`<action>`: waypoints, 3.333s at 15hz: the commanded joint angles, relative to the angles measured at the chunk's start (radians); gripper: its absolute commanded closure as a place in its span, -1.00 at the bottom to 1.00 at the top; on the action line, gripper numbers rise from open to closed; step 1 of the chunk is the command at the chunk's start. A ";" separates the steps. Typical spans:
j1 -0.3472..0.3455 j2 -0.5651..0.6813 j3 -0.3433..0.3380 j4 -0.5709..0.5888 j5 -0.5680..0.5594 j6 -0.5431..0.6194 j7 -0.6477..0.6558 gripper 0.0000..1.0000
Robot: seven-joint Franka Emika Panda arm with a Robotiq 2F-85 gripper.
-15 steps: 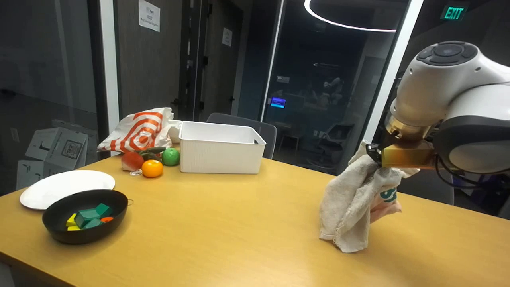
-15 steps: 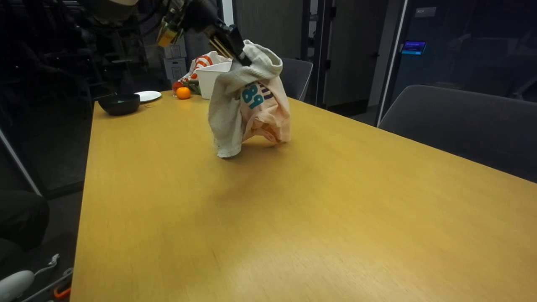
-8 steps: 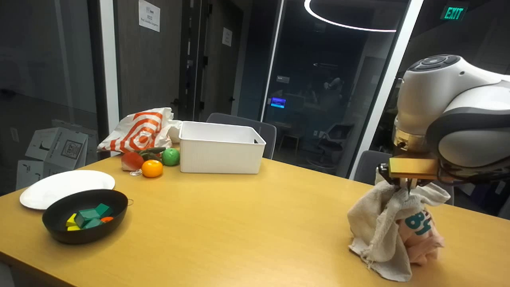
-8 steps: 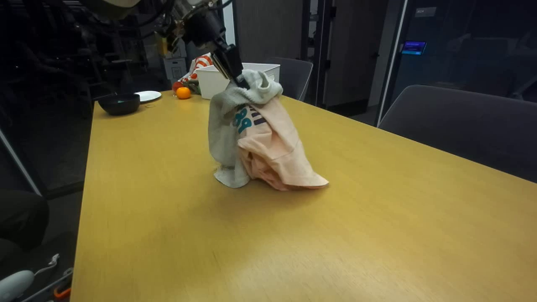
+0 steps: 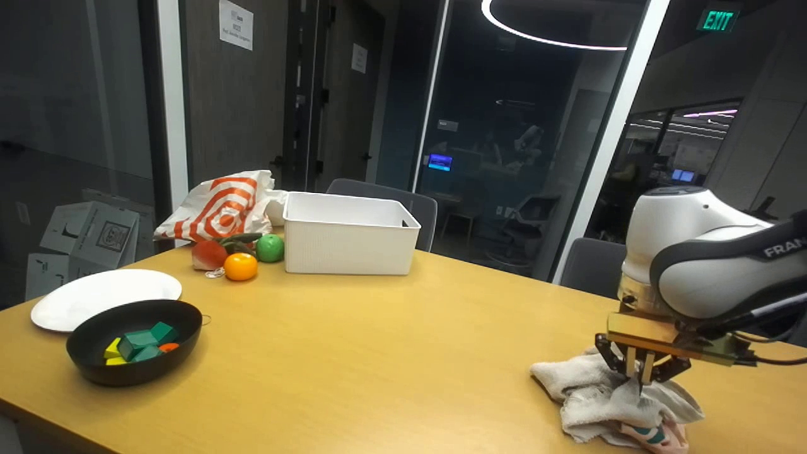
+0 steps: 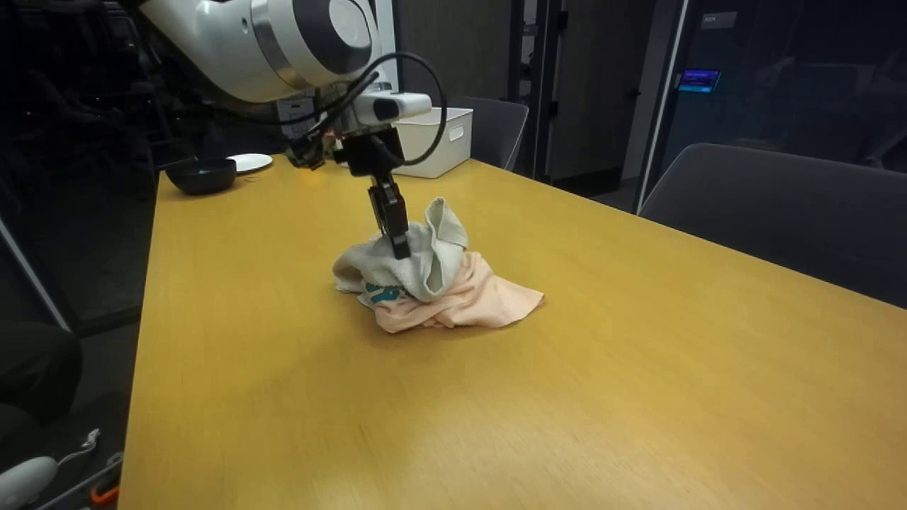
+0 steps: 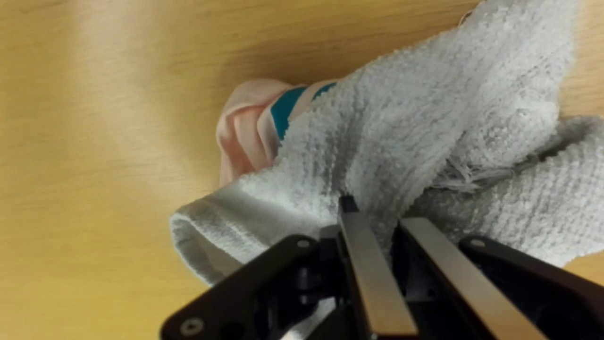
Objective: Move the white towel to the left
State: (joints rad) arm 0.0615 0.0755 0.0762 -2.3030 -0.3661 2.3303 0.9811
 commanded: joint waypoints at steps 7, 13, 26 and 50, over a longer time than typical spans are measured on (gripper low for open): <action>0.019 -0.115 -0.009 0.027 0.090 -0.018 -0.109 -0.65; 0.027 -0.081 0.028 0.043 0.098 -0.041 -0.202 -1.00; 0.039 0.069 -0.026 0.062 -0.539 0.008 0.103 -0.17; 0.139 -0.046 0.114 0.252 -0.930 0.156 0.392 0.83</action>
State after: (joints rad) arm 0.1842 0.0199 0.1689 -2.1107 -1.2717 2.4081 1.3179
